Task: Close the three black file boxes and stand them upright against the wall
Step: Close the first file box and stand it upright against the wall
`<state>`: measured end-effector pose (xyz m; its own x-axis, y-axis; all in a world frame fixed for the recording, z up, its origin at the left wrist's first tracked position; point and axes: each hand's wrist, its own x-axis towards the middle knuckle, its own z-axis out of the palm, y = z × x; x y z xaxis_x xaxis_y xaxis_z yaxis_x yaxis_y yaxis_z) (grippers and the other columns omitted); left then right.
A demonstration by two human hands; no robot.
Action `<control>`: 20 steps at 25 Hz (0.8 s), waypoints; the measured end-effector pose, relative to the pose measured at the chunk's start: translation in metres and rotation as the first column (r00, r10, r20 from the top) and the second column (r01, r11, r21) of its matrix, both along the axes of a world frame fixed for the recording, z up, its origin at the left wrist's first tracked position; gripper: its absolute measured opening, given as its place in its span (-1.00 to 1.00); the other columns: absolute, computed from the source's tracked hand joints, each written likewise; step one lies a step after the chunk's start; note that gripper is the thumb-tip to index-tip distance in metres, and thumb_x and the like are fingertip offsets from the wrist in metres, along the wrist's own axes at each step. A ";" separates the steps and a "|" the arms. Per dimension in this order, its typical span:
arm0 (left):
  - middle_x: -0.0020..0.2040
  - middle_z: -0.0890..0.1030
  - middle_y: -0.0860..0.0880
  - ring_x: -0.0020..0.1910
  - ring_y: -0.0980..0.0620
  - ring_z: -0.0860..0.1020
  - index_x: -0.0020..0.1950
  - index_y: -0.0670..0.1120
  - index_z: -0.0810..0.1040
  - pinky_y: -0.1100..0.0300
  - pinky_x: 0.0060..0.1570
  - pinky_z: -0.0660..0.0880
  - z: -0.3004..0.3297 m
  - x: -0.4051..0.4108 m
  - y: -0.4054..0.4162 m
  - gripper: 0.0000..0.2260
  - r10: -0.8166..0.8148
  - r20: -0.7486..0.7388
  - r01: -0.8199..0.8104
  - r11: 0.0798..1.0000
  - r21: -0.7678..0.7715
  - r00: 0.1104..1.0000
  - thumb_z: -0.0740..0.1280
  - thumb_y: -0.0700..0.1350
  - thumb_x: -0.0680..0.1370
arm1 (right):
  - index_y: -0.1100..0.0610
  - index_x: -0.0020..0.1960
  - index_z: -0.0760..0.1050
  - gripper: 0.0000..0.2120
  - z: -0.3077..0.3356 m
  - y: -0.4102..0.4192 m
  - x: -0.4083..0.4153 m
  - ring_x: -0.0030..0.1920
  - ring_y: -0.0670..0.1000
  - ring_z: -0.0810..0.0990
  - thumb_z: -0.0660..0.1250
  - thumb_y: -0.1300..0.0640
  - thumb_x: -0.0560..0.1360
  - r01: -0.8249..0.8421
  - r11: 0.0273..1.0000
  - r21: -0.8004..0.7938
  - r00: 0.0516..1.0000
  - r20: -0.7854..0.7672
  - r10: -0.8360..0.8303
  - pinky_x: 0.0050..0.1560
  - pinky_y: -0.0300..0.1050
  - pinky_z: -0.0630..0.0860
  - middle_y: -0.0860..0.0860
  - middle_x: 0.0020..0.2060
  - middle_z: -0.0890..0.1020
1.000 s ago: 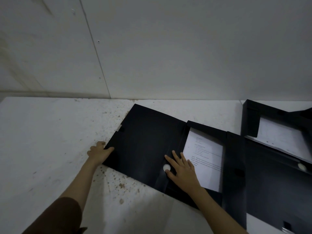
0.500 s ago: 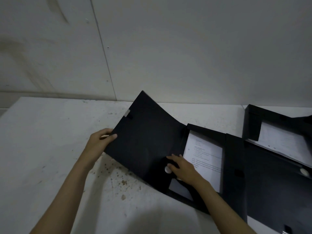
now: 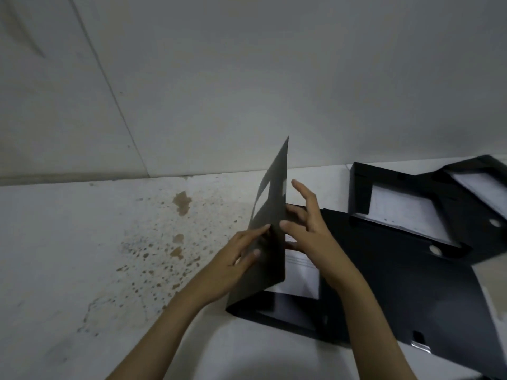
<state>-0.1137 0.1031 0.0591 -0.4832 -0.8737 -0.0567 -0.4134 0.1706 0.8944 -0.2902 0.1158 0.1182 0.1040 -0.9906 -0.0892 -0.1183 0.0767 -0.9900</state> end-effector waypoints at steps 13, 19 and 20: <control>0.54 -0.26 0.10 0.53 0.03 -0.27 0.51 0.02 -0.25 0.01 0.49 -0.15 -0.097 -0.037 -0.004 -0.44 -0.196 0.599 0.212 0.976 0.045 0.776 -0.03 0.10 0.61 | 0.05 0.45 0.17 -0.45 -0.114 0.058 -0.095 0.23 0.02 0.46 0.13 0.37 0.51 0.498 0.849 0.177 0.864 -0.184 -0.469 0.21 -0.14 0.42 0.08 0.32 0.45; 0.39 -0.42 0.13 0.39 0.12 -0.40 0.49 0.01 -0.31 -0.01 0.49 -0.16 -0.107 -0.035 -0.003 0.07 -0.184 0.661 0.263 0.965 -0.021 0.728 -0.55 0.49 0.05 | 0.06 0.49 0.01 -0.38 -0.152 0.052 -0.083 0.39 0.09 0.29 0.19 0.25 0.51 0.527 0.839 0.139 0.798 -0.421 -0.431 0.40 0.13 0.25 0.05 0.42 0.27; 0.39 -0.42 0.12 0.39 0.11 -0.41 0.48 0.00 -0.32 -0.02 0.49 -0.16 -0.107 -0.035 -0.003 0.07 -0.178 0.668 0.263 0.964 -0.028 0.723 -0.57 0.48 0.04 | 0.07 0.49 -0.05 -0.35 -0.156 0.048 -0.082 0.46 0.10 0.19 0.19 0.22 0.51 0.520 0.844 0.133 0.771 -0.499 -0.396 0.41 0.20 0.19 0.06 0.49 0.15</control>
<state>-0.1492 0.0999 -0.0481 -0.5427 -0.7678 -0.3405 -0.8256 0.4128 0.3848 -0.3721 0.1636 -0.0383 -0.4678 -0.8449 -0.2596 -0.4162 0.4697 -0.7786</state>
